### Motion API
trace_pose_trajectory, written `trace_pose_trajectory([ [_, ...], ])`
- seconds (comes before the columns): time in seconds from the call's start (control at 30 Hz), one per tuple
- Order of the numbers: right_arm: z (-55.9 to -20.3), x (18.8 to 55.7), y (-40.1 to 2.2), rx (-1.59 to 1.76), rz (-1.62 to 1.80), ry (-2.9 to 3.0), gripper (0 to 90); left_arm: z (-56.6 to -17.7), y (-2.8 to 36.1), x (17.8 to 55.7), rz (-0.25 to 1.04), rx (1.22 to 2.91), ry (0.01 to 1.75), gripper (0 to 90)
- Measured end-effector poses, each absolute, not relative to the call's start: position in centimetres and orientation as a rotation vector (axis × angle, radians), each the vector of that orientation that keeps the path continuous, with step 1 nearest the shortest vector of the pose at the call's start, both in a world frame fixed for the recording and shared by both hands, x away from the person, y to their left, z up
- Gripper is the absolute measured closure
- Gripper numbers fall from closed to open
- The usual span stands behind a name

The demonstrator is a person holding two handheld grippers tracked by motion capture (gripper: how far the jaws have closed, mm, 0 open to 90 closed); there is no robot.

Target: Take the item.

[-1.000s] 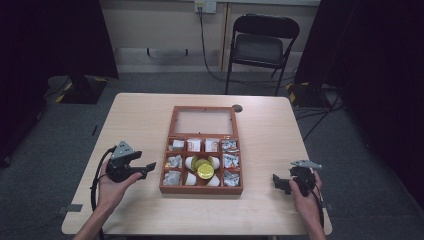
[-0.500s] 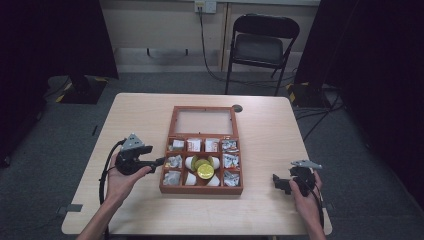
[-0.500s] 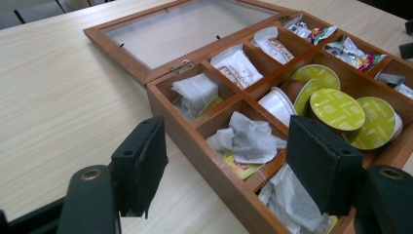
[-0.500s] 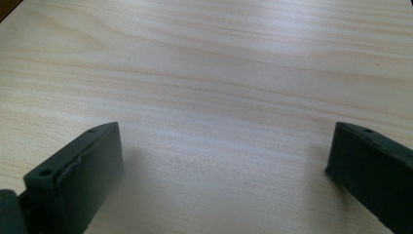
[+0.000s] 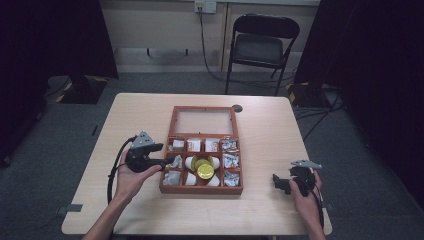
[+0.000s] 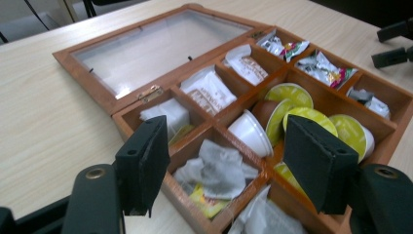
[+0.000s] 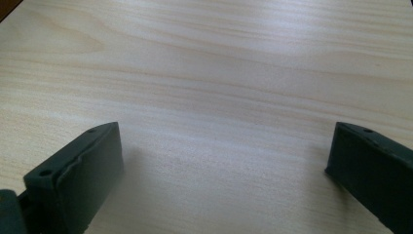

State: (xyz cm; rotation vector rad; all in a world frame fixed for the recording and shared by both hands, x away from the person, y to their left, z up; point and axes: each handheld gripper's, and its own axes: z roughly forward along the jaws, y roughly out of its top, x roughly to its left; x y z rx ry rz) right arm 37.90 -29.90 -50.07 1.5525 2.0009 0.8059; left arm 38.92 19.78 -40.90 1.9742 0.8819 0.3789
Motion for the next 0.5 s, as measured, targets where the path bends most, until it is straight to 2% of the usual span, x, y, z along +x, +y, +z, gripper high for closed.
trace_pose_trajectory([
  [0.5,-50.1,37.9,-29.9,1.553,0.805,2.001,0.0,-41.2,16.9,39.6,0.287,2.005,0.799,33.9],
])
